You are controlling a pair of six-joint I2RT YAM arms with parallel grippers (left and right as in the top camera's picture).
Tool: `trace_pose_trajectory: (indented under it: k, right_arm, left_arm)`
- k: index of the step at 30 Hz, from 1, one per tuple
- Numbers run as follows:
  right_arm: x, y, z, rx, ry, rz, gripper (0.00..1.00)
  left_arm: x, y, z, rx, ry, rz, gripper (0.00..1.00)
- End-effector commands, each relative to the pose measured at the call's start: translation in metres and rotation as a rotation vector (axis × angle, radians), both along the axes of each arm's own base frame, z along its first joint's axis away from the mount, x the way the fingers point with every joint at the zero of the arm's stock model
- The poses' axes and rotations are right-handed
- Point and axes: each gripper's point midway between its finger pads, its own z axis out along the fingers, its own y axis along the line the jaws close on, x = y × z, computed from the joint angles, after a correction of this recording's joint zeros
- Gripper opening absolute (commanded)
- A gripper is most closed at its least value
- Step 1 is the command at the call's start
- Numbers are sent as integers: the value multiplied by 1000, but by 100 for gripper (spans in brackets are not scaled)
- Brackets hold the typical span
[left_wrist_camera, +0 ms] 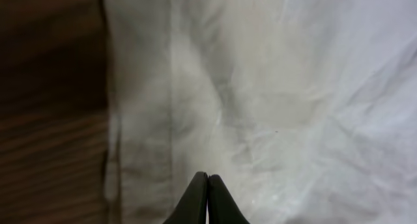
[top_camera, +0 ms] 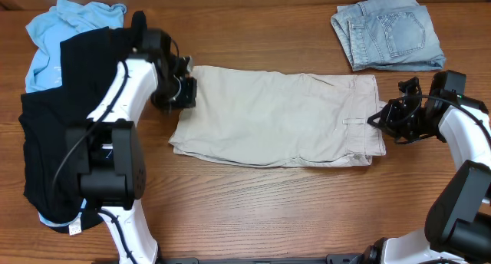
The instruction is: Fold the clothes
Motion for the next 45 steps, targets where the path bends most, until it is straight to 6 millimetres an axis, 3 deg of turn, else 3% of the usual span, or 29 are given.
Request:
trace_pose_trajectory:
  k: [1, 5, 9, 14, 25, 37, 40, 45]
  right_arm:
    - [10, -14, 18, -67, -53, -13, 4]
    - [7, -26, 24, -95, -22, -47, 4]
    - [11, -31, 49, -92, -24, -58, 4]
    - [14, -11, 74, -125, -10, 9, 4]
    - [16, 87, 79, -195, 15, 190, 4]
    - [41, 187, 148, -155, -208, 285, 4]
    - [42, 216, 150, -151, -245, 307, 4]
    - [45, 259, 138, -169, -271, 326, 4]
  left_arm:
    - [-16, -9, -23, -70, 42, 17, 4]
    - [-22, -8, -41, -76, 43, 54, 4]
    - [-28, -11, -50, -74, 47, 54, 4]
    - [-28, -29, -56, -63, 23, 29, 4]
    - [-32, -48, -63, 65, 15, 40, 4]
    - [-31, -50, -63, 63, 9, 40, 4]
    - [-31, -55, -62, 62, 3, 28, 4]
    - [-30, -60, -62, 58, -8, 19, 4]
